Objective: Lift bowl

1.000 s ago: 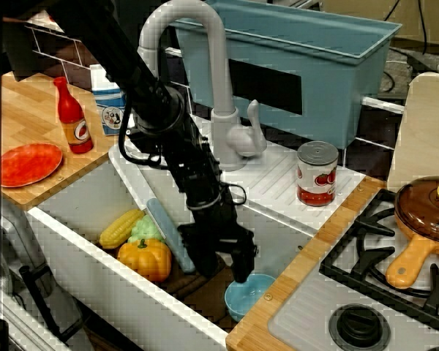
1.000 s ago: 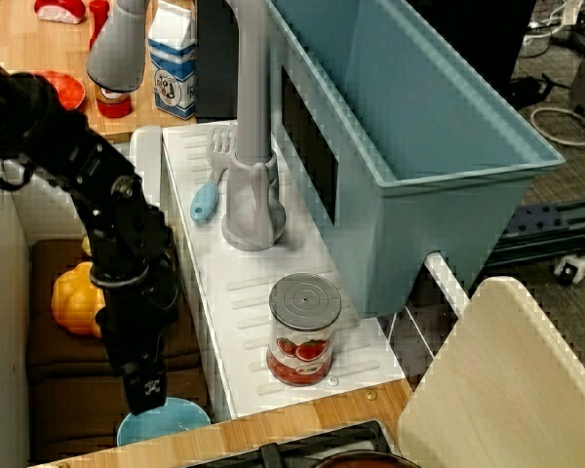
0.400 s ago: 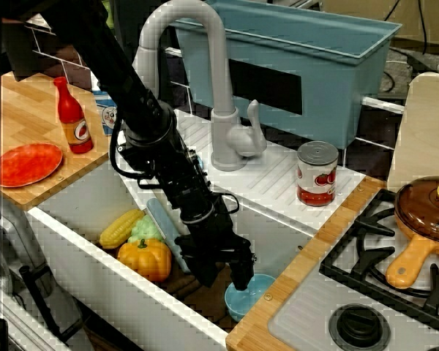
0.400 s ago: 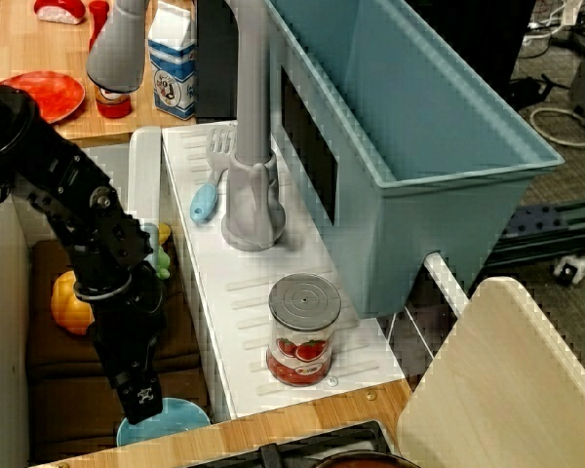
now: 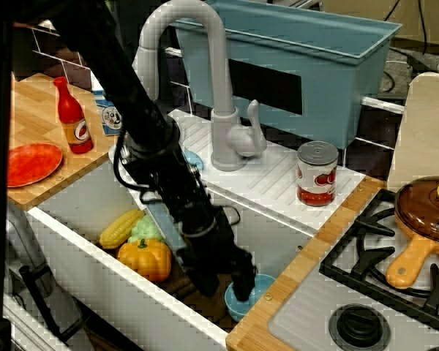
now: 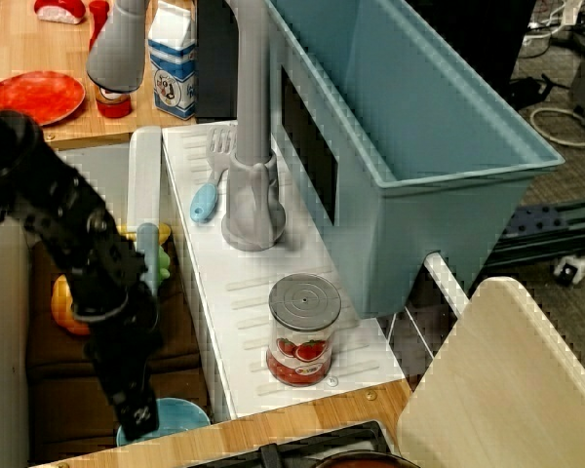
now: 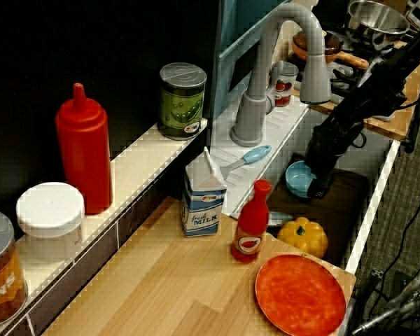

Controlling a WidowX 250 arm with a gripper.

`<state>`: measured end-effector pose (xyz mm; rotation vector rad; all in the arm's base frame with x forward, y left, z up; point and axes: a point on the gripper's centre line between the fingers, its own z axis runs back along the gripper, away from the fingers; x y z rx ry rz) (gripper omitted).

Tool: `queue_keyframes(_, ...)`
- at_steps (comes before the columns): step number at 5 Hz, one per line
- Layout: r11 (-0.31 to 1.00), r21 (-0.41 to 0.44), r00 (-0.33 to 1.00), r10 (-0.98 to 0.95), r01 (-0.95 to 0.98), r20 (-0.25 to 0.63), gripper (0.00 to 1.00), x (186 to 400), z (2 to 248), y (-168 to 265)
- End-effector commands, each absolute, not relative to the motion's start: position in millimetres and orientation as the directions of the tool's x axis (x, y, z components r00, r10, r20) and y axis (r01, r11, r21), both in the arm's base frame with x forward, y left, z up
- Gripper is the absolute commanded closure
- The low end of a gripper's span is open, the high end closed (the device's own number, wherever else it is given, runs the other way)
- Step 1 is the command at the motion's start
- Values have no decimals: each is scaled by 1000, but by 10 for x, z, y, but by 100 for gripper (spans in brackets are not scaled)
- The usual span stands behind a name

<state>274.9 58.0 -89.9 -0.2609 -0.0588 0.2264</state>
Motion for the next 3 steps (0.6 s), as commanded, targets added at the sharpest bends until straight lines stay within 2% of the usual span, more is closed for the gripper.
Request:
queue_keyframes(1, 953, -230, 977, 211, -198, 36, 0, 2749, -1088, 607)
queue_keyframes(2, 951, -219, 975, 223, -216, 9, 0, 2739, -1249, 651)
queue_keyframes(3, 949, -211, 972, 227, -234, -55, 100, 2744, -1336, 691)
